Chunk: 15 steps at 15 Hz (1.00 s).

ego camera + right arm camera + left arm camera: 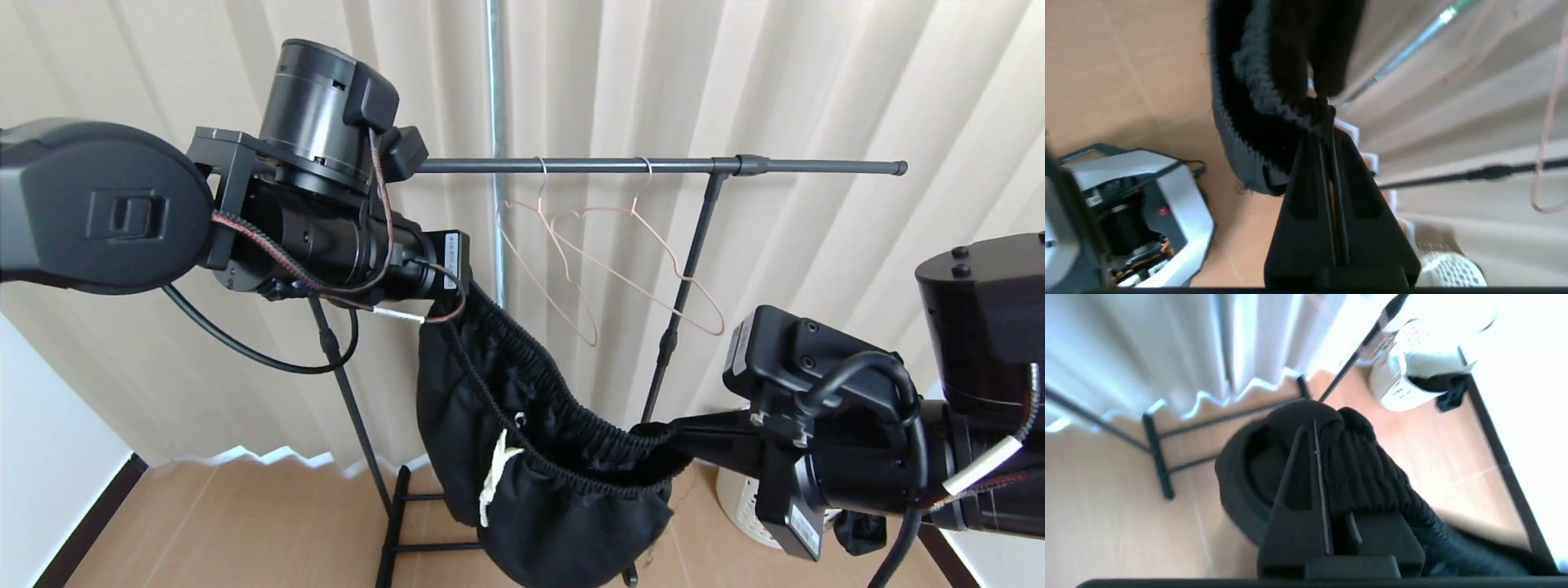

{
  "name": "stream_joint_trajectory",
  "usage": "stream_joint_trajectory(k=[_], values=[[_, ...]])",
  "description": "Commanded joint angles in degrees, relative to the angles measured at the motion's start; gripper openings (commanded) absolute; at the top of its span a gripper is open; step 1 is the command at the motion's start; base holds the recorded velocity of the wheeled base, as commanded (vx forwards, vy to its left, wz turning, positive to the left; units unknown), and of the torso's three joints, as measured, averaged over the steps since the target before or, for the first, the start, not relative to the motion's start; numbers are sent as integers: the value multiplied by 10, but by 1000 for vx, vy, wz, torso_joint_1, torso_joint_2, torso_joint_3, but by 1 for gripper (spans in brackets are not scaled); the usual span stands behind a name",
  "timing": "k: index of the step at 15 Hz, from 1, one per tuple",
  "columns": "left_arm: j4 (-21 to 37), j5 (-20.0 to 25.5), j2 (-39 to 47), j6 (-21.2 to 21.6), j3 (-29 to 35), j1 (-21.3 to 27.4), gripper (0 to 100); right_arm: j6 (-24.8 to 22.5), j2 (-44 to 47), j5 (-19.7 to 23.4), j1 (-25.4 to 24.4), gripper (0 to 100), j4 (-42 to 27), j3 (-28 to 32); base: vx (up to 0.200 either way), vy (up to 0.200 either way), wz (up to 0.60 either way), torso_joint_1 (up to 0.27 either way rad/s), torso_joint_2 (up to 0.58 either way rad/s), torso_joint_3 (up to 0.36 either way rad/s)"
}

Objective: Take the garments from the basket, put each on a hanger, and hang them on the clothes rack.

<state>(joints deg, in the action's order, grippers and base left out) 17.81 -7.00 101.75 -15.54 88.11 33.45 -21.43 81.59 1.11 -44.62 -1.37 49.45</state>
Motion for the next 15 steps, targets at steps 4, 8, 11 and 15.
stream_joint_trajectory(k=[4,8,11,15], values=[[-1,20,29,0,65,16,0,138,46,-9,-157,0,8,25,0,0,0,0,0,0],[-1,23,42,0,96,18,0,244,98,-81,-225,0,54,53,0,0,0,0,0,0],[0,23,47,7,103,22,0,262,107,-93,-227,0,69,54,0,0,0,0,0,0],[22,22,46,32,100,21,0,152,81,-149,-127,0,-9,49,0,0,0,0,0,0]])
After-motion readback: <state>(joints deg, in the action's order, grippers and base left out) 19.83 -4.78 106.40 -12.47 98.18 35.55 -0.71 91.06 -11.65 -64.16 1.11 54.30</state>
